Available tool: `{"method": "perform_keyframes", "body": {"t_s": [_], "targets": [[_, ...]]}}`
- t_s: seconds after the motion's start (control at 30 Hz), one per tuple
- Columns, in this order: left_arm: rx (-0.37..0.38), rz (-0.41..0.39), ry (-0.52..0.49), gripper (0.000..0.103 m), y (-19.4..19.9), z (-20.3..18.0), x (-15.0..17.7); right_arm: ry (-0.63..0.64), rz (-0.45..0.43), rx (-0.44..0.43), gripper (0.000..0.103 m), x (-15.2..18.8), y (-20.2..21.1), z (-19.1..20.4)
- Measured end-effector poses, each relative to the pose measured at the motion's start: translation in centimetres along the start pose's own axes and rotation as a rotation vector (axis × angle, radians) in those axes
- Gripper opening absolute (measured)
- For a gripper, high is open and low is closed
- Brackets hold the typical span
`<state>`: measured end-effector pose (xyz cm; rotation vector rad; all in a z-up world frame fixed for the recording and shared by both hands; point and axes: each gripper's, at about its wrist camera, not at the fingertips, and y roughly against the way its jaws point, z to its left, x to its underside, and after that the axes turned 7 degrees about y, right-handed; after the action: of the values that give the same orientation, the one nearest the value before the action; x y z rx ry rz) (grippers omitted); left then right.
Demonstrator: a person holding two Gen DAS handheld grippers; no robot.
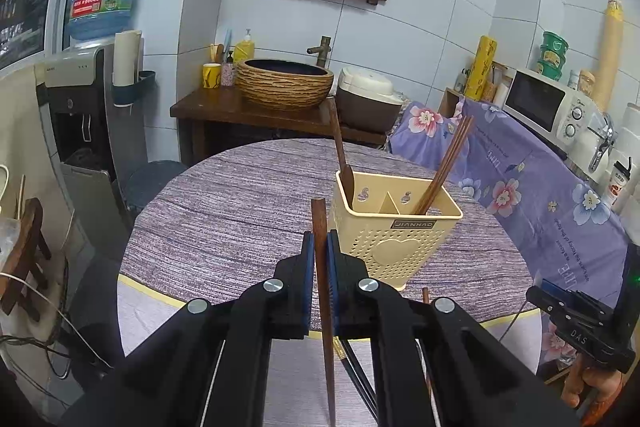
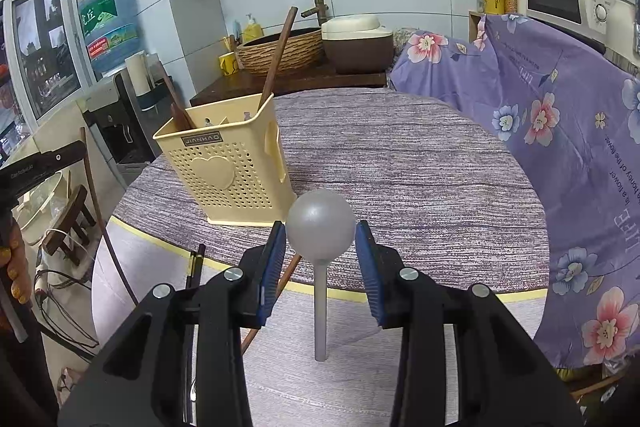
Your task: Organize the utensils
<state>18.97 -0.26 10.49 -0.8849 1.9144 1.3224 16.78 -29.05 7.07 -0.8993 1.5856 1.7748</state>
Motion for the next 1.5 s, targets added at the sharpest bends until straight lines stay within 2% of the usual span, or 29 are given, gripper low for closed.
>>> {"method": "perform_keyframes", "body": {"t_s": [0.13,0.2,0.3,0.43,0.53,0.6,0.67,0.73,0.77,0.83,0.97,1.13,1.2,1.3,1.5], "targets": [[0.015,-0.013,0.005,0.007,0.5,0.1,-0.5,0.012,-0.012,-0.009,0.037,-0.6,0.3,0.3],[0.020,-0.025,0.002,0.002,0.8,0.0,-1.0,0.024,-0.022,-0.014,0.037,-1.3,0.5,0.7],[0.028,-0.048,-0.009,0.002,1.4,-0.6,-2.5,0.045,-0.050,-0.041,0.037,-3.2,1.0,1.4],[-0.014,-0.087,-0.053,0.002,1.6,-1.2,-3.1,0.094,-0.088,-0.043,0.037,-5.4,1.4,2.7],[-0.020,-0.041,-0.038,0.002,0.3,-0.2,-2.7,0.087,-0.080,-0.053,0.037,-5.4,0.9,2.9],[-0.058,-0.018,-0.016,0.003,-1.0,1.0,-2.2,0.081,-0.079,-0.047,0.037,-4.9,0.7,2.9],[-0.092,0.016,-0.012,0.010,-2.4,2.0,-1.7,0.082,-0.082,-0.031,0.037,-4.6,0.8,2.8],[-0.110,0.069,-0.002,0.041,-4.0,2.9,-0.9,0.071,-0.077,-0.028,0.037,-4.2,0.8,2.5],[-0.119,0.092,0.007,0.045,-4.9,3.4,-0.4,0.066,-0.077,-0.028,0.037,-4.2,0.9,2.5],[-0.140,0.139,0.008,0.046,-6.7,3.9,0.8,0.060,-0.079,-0.015,0.037,-3.9,1.2,2.2],[-0.173,0.283,-0.016,0.045,-11.0,3.6,4.2,0.045,-0.071,-0.004,0.037,-3.3,1.1,2.0],[-0.205,0.405,-0.064,0.030,-14.7,3.0,8.3,0.023,-0.052,-0.005,0.037,-2.2,0.9,1.6],[-0.250,0.369,-0.088,0.022,-14.5,2.8,8.9,0.012,-0.048,-0.007,0.037,-2.0,0.9,1.4],[-0.258,0.358,-0.096,0.009,-13.5,2.7,9.4,0.003,-0.048,-0.007,0.037,-1.6,0.9,1.2],[-0.180,0.375,-0.051,0.008,-8.7,3.2,12.2,-0.016,-0.054,-0.010,0.037,-0.8,1.3,1.1]]}}
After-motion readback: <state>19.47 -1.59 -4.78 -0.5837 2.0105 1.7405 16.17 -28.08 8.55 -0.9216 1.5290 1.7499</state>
